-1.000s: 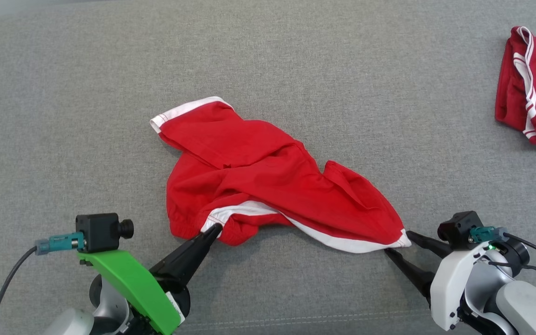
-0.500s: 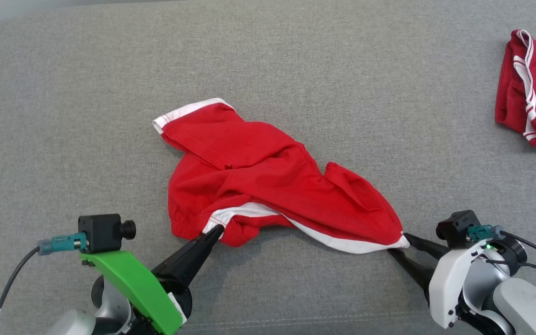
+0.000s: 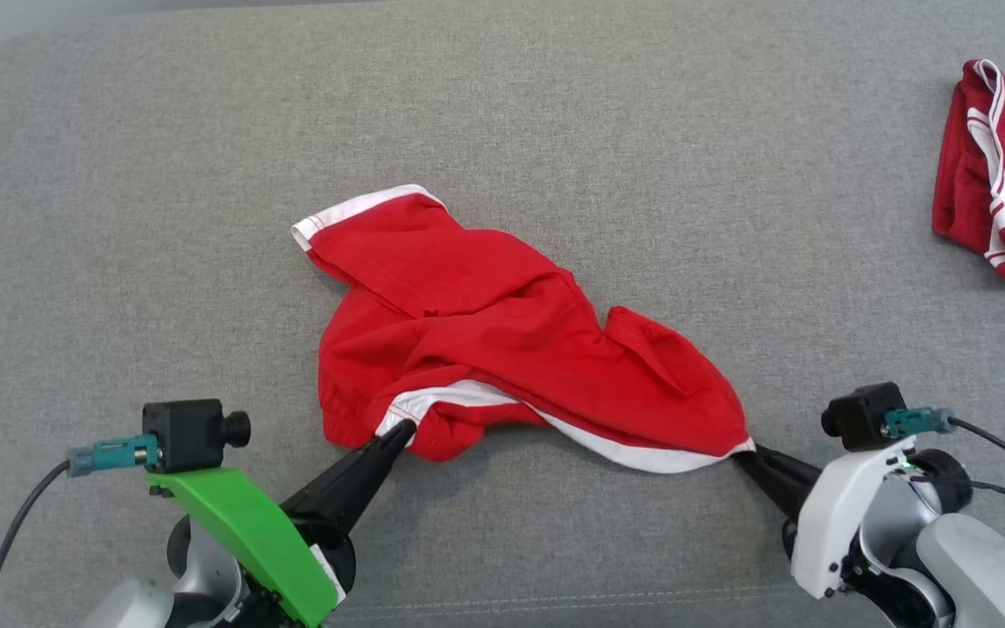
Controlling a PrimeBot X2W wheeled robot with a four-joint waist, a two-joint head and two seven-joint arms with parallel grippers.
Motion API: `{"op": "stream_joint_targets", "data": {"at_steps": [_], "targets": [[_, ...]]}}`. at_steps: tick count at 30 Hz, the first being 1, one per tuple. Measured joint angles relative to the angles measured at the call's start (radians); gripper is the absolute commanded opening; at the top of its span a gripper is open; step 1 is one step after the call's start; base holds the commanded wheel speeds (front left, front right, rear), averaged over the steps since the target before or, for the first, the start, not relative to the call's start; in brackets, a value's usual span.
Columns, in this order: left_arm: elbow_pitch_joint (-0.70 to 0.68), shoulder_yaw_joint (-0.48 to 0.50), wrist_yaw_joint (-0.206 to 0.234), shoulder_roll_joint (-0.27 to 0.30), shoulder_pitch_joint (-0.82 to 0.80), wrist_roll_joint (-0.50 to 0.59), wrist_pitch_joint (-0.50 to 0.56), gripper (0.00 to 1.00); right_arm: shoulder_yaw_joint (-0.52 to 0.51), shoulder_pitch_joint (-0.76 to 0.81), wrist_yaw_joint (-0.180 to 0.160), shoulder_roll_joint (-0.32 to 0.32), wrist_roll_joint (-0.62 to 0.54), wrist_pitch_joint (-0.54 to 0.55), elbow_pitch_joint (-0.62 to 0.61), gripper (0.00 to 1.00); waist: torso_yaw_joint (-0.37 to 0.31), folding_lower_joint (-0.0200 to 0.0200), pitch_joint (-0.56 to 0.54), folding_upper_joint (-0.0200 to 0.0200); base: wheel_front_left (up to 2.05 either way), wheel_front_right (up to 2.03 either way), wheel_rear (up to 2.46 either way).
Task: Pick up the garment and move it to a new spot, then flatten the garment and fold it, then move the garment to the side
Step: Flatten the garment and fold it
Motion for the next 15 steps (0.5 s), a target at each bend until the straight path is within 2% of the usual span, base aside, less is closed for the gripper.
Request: {"op": "stream_joint_targets", "data": {"at_steps": [3, 4, 5, 6, 11, 15], "targets": [[0.004, 0.018, 0.000, 0.010, 0.000, 0.000, 0.014, 0.00, -0.023, -0.003, 0.000, 0.053, 0.112, 0.013, -0.028, 0.00, -0.004, 0.0000, -0.008, 0.0000, 0.00, 0.00, 0.00], [0.004, 0.045, 0.000, 0.041, -0.004, 0.007, 0.026, 0.00, -0.041, -0.023, 0.006, 0.083, 0.199, 0.028, -0.086, 0.00, -0.009, 0.0000, -0.017, 0.0000, 0.00, 0.00, 0.00], [0.003, 0.067, 0.000, 0.066, -0.010, 0.013, 0.031, 0.00, -0.058, -0.045, 0.009, 0.086, 0.235, 0.031, -0.122, 0.00, -0.012, 0.0000, -0.022, 0.0000, 0.00, 0.00, 0.00], [0.003, 0.067, 0.000, 0.066, -0.010, 0.013, 0.031, 0.00, -0.058, -0.045, 0.009, 0.086, 0.235, 0.031, -0.122, 0.00, -0.012, 0.0000, -0.022, 0.0000, 0.00, 0.00, 0.00], [-0.041, 0.177, 0.000, 0.162, -0.106, 0.007, 0.081, 0.00, -0.188, -0.210, 0.009, 0.030, 0.376, 0.063, -0.286, 0.00, -0.030, 0.0000, -0.056, 0.0000, 0.00, 0.00, 0.00], [-0.109, 0.232, 0.000, 0.187, -0.160, -0.055, 0.129, 0.00, -0.245, -0.229, 0.009, 0.004, 0.510, 0.094, -0.408, 0.00, -0.045, 0.0000, -0.093, 0.0000, 0.00, 0.00, 0.00]]}}
